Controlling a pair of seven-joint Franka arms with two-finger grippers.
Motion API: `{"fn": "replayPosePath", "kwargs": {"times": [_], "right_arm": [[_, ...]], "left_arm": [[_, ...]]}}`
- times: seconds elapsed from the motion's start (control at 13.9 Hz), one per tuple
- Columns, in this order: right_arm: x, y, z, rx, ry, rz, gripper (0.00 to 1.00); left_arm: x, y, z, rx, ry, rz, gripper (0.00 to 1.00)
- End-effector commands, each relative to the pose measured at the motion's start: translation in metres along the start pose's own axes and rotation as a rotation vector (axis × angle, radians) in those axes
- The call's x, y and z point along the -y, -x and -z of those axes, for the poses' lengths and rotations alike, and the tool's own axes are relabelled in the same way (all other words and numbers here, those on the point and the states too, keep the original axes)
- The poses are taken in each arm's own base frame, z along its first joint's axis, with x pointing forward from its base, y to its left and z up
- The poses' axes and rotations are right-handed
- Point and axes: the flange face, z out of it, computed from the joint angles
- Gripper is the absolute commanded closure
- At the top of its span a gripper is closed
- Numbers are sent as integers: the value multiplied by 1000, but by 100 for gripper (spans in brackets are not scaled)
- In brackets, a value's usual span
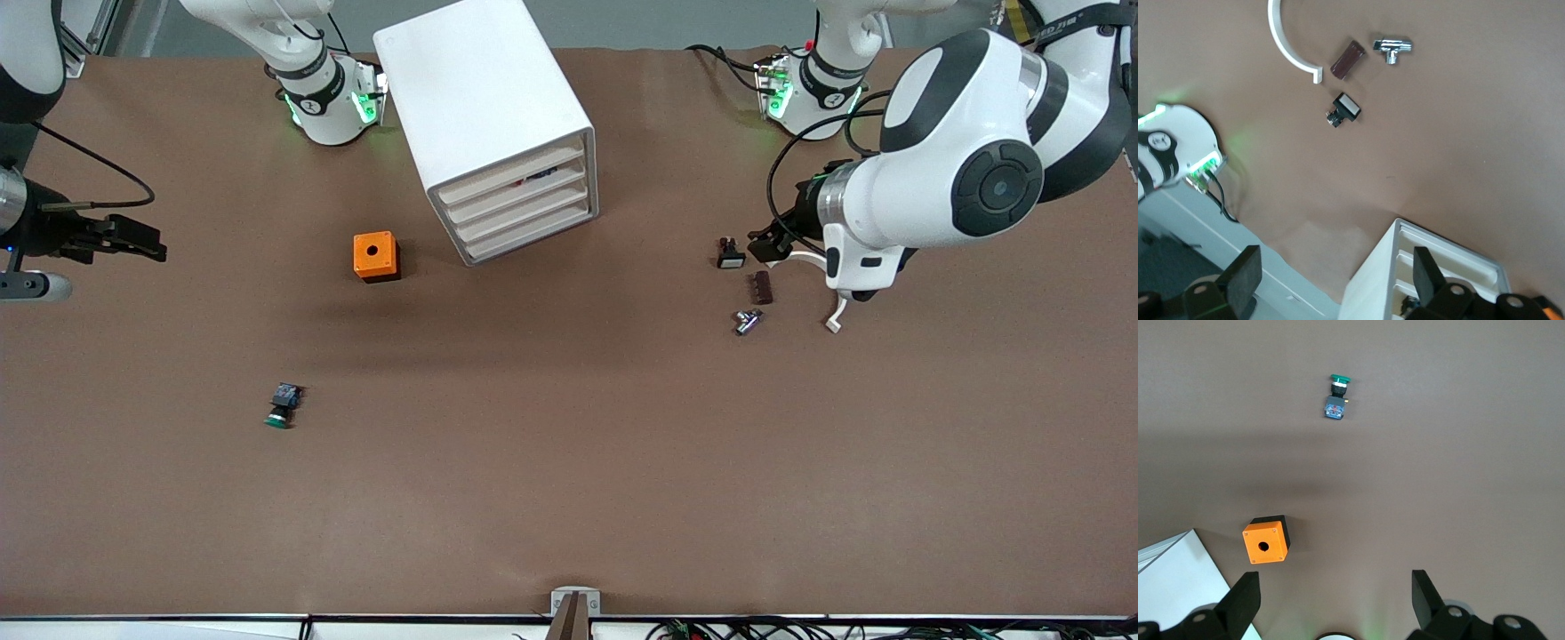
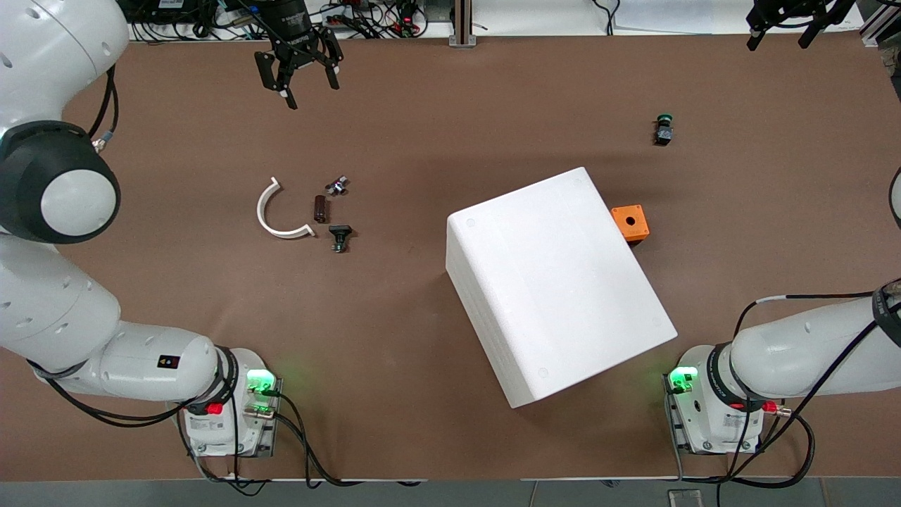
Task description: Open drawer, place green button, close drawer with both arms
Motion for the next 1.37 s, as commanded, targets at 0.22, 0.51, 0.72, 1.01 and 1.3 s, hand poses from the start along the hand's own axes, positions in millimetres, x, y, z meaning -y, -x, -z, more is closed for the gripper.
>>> {"fn": "replayPosePath", "kwargs": {"times": [0.22, 0.51, 0.72, 1.01, 1.3], "right_arm": [[-38, -12, -21, 53, -3, -41, 0], [-49, -12, -24, 59, 5, -64, 0], [-53, -13, -25, 54, -8, -76, 0], [-16, -20, -29, 48, 13, -210, 0], [11, -34, -65, 2, 26, -253, 0]], "left_arm": [[-27, 29, -30, 13, -76, 268, 0], [-34, 44, -51, 4, -150, 355, 0], [-36, 62, -61, -18, -194, 421, 0], [-19, 77, -73, -45, -347, 400, 0], [-21, 101, -89, -106, -392, 363, 0]]}}
